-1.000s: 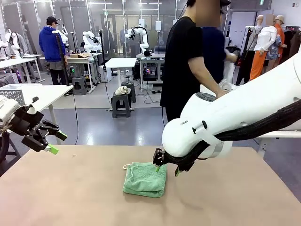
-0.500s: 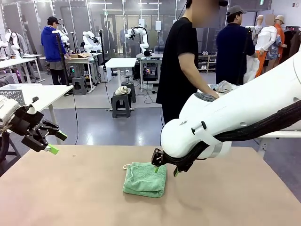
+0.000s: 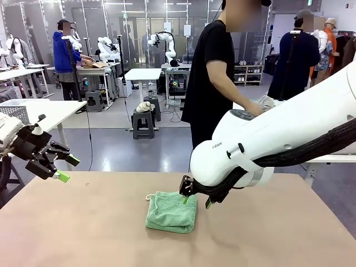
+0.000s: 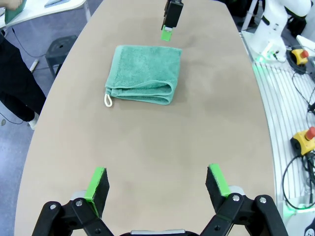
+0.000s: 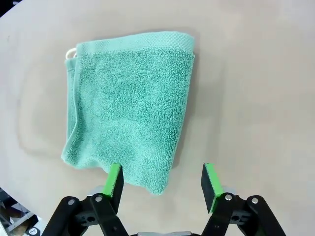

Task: Fold the towels and place them in the basket.
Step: Place the folded Towel with hook on the right side of the table.

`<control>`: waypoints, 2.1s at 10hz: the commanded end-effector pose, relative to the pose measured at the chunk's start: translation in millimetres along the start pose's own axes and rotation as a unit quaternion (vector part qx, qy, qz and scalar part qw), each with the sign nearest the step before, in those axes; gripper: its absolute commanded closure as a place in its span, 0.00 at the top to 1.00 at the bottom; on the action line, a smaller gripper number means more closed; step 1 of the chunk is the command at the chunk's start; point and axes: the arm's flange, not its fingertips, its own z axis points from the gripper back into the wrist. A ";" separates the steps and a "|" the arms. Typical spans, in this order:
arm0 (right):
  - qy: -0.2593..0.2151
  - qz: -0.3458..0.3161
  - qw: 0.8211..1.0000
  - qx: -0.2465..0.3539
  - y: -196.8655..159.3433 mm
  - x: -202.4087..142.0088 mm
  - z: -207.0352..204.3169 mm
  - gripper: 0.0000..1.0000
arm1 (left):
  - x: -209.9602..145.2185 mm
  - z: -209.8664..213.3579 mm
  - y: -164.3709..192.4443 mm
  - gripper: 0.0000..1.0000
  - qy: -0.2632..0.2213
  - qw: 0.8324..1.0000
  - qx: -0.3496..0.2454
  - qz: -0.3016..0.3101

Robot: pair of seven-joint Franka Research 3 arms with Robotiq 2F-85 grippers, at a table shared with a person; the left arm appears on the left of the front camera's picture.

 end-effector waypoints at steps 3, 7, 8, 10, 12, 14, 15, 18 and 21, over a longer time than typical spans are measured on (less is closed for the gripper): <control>0.000 0.000 1.000 0.000 -0.1 0.1 0.0 0.80 | 0.5 1.0 0.4 1.00 -0.001 1.000 0.001 0.000; -0.011 -0.045 0.999 0.012 -4.8 19.7 -25.2 0.80 | 0.5 1.0 0.4 1.00 -0.001 1.000 0.001 0.000; -0.011 -0.054 0.998 0.014 -7.4 23.7 -30.9 0.80 | 0.5 1.0 0.4 1.00 -0.001 1.000 0.001 0.000; -0.001 -0.064 0.998 0.017 -10.5 33.7 -43.2 0.80 | 0.5 1.0 0.4 1.00 -0.001 1.000 0.001 0.000; 0.009 -0.073 0.997 0.021 -9.5 37.7 -52.3 0.80 | 0.5 1.0 0.4 1.00 -0.001 1.000 0.001 0.000; 0.008 -0.084 0.996 0.026 -9.8 39.1 -56.1 0.80 | 0.5 1.0 0.4 1.00 -0.001 1.000 0.001 0.000; 0.007 -0.081 0.996 0.025 -10.5 39.9 -57.6 0.80 | 0.5 1.0 0.4 1.00 -0.001 1.000 0.001 0.000; 0.022 -0.066 0.997 0.039 -13.0 40.8 -64.8 0.80 | 0.5 1.0 0.4 1.00 -0.001 1.000 0.001 0.000; 0.027 -0.060 0.997 0.045 -14.5 42.9 -67.1 0.40 | 0.5 1.0 0.4 1.00 -0.001 1.000 0.001 0.000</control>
